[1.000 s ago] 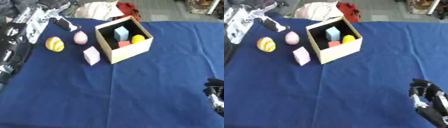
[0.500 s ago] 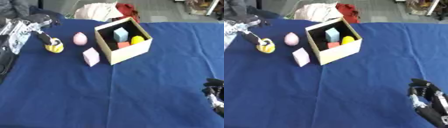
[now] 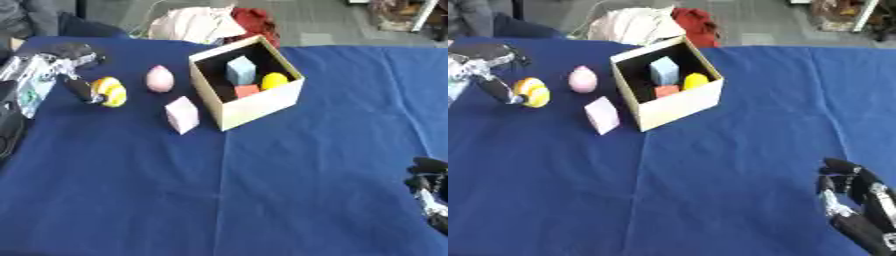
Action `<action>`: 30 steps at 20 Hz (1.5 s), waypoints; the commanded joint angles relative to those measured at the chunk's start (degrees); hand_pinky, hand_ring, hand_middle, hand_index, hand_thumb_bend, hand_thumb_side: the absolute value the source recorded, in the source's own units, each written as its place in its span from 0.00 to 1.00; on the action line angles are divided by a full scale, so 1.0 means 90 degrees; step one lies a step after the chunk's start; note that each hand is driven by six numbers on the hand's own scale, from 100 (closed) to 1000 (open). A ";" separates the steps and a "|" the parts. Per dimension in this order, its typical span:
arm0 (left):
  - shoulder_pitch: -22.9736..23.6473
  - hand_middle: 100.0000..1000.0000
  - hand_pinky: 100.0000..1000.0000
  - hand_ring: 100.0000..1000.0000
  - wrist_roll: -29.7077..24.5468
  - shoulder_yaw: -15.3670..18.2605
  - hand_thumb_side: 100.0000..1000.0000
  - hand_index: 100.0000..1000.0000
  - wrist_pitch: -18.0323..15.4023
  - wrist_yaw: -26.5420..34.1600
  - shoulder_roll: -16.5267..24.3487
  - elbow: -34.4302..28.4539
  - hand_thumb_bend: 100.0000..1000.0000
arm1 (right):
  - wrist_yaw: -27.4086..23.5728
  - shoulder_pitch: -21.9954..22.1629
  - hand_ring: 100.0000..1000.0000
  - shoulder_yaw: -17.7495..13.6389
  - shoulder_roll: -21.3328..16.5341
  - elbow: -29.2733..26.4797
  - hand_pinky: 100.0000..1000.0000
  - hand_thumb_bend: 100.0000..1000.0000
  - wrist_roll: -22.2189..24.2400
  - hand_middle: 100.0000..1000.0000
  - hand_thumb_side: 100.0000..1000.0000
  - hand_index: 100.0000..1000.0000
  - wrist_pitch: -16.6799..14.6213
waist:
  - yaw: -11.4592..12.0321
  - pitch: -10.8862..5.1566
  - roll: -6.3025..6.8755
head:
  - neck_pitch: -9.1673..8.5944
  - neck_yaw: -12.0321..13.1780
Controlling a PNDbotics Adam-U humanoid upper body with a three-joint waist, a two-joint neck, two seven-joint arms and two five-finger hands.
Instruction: Pick up objects on the table and place them in the box.
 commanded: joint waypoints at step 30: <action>-0.1147 0.33 0.56 0.36 0.1127 -0.0685 0.01 0.50 -0.0312 0.0293 -0.0348 -0.1949 0.15 | 0.0008 -0.0016 0.62 0.0003 -0.0138 -0.0048 0.65 0.00 0.0040 0.64 0.31 0.78 -0.0009 | -0.0112 -0.0225 0.0005 | 0.0031 0.0092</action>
